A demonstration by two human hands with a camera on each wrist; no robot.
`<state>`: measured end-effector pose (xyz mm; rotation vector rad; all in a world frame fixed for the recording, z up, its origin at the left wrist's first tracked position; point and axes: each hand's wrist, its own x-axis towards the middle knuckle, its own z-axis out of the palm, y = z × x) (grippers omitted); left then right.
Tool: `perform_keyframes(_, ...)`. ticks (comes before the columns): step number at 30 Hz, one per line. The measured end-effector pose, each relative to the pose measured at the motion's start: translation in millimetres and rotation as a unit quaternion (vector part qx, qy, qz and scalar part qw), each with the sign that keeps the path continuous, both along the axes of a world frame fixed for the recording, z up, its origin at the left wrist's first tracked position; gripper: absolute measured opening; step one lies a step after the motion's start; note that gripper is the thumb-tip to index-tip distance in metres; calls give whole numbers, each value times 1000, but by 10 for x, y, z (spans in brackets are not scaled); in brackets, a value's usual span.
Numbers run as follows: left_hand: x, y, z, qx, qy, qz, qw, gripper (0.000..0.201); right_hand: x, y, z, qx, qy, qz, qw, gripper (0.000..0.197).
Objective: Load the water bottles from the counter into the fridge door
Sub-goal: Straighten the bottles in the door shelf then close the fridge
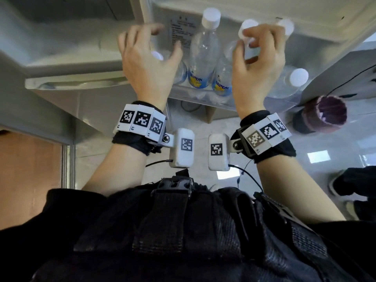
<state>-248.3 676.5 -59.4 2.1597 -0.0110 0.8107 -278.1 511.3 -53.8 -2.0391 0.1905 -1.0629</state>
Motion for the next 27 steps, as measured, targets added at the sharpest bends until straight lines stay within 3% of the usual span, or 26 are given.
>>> perform_keyframes(3,-39,109,-150,-21,50,-33,998,42,-23,102,-61,-7,23,40,999,11)
perform_keyframes(6,-78,179,-245,-68,87,-73,991,42,-43,158,-82,0,44,51,998,13)
perform_keyframes(10,-74,153,-218,-149,75,-74,983,41,-77,97,-82,19,56,20,998,15)
perform_keyframes(15,251,25,7,-86,51,-66,993,51,-79,-109,-19,44,24,-53,997,30)
perform_keyframes(20,486,-111,55,-45,86,-60,994,45,27,-257,-16,60,80,-58,993,49)
perform_keyframes(24,609,-192,81,-27,84,-45,995,45,73,-298,-6,89,108,-51,989,52)
perform_keyframes(27,584,-261,56,-33,31,-27,999,44,42,-291,26,76,101,-61,990,49)
